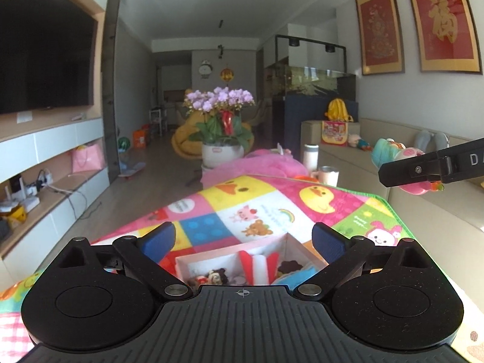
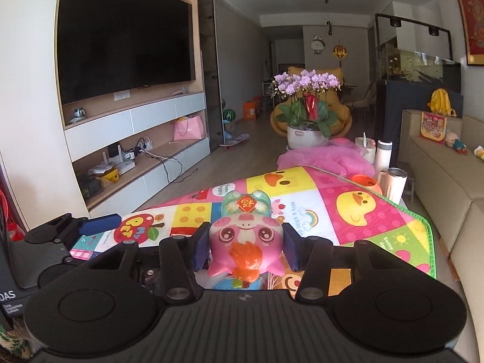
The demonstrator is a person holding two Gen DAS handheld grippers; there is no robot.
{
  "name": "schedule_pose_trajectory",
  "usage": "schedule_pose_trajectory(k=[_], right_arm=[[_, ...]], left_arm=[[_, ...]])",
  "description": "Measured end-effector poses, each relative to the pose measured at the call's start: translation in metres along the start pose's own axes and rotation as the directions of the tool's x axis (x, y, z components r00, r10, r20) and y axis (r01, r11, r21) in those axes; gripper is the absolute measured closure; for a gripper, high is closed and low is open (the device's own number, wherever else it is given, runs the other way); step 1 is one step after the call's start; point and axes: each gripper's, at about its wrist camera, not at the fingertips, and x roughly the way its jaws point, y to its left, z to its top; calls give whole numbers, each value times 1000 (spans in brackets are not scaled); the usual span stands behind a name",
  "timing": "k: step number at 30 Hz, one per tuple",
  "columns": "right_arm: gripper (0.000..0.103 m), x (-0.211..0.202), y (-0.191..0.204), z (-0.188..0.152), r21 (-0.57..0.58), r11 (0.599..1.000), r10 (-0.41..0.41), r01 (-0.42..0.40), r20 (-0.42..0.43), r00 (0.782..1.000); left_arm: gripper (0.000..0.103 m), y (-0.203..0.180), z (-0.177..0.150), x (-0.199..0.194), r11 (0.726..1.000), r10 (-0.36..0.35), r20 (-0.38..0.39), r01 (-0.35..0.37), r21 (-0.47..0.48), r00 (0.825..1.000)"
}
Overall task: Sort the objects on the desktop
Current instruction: 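Drop the pig toy into the pink box with the right gripper while the left drops the stick there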
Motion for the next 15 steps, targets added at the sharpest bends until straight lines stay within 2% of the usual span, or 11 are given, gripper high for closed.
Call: schedule_pose_trajectory(k=[2, 7, 13, 15], right_arm=[[54, 10, 2, 1, -19, 1000, 1, -1, -8, 1000], [54, 49, 22, 8, -47, 998, 41, -44, -54, 998], [54, 131, 61, 15, -114, 990, 65, -81, -140, 988], [48, 154, 69, 15, -113, 991, 56, -76, -175, 983]], left_arm=[[2, 19, -12, -12, 999, 34, -23, -34, -30, 999], [1, 53, -62, -40, 991, 92, -143, -104, -79, 985], [1, 78, -117, -69, 971, 150, -248, -190, -143, 957], [1, 86, -129, -77, 963, 168, -276, -217, -160, 946]])
